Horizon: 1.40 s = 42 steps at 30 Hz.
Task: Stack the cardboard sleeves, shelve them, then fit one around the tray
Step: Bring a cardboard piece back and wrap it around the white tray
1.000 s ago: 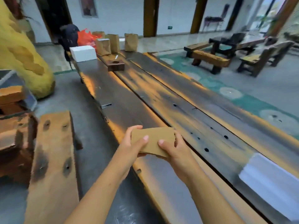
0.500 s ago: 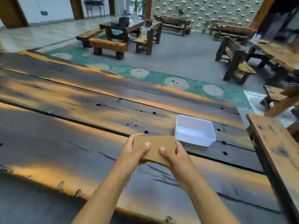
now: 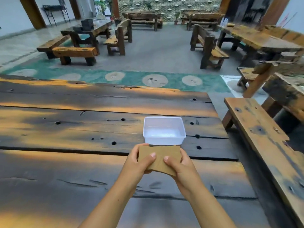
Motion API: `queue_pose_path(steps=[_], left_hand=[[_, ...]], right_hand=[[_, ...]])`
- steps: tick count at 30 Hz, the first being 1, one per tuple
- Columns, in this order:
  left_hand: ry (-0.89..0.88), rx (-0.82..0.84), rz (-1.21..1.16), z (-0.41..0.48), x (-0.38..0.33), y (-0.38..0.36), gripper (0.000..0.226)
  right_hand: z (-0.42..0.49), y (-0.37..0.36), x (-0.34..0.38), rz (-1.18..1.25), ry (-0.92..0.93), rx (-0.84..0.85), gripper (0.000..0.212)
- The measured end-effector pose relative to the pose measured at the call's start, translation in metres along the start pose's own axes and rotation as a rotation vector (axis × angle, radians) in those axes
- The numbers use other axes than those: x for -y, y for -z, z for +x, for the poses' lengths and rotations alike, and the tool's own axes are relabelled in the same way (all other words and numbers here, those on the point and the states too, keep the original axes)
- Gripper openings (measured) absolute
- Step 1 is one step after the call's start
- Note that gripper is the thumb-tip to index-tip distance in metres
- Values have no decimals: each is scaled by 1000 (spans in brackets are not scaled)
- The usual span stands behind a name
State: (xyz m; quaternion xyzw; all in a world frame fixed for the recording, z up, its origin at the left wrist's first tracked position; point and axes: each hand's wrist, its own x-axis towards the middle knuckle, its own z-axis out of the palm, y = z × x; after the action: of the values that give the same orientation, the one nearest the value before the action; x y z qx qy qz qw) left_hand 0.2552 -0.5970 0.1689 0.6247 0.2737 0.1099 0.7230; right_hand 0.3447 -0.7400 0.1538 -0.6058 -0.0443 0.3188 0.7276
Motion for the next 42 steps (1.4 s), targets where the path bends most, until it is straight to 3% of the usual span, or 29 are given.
queue_pose_path(steps=[5, 9, 12, 15, 20, 23, 26, 30, 33, 39, 42], left_hand=[[64, 91, 165, 20, -9, -16, 47], [117, 423, 434, 36, -26, -6, 53], [159, 564, 368, 45, -32, -15, 63], [141, 509, 230, 52, -28, -22, 63], [100, 430, 43, 61, -30, -21, 63], [64, 356, -22, 65, -35, -21, 61], [55, 312, -86, 69, -40, -17, 58], [39, 336, -72, 70, -43, -16, 59], [58, 318, -37, 68, -41, -19, 55], [85, 217, 28, 71, -40, -3, 60], [44, 210, 36, 73, -38, -1, 53]], right_hand=[[18, 42, 24, -106, -36, 96, 73], [37, 60, 60, -492, -70, 334, 100], [53, 51, 85, -724, -72, 474, 106], [64, 37, 93, -801, -37, 413, 112], [58, 26, 78, -457, 70, 151, 107], [53, 8, 63, -266, 69, 23, 91], [51, -15, 56, -135, 83, 5, 55], [56, -36, 50, -124, 94, -103, 43], [57, -46, 47, -197, 88, -124, 47], [59, -57, 48, -199, -55, -12, 52], [60, -64, 48, -224, -16, -48, 54]])
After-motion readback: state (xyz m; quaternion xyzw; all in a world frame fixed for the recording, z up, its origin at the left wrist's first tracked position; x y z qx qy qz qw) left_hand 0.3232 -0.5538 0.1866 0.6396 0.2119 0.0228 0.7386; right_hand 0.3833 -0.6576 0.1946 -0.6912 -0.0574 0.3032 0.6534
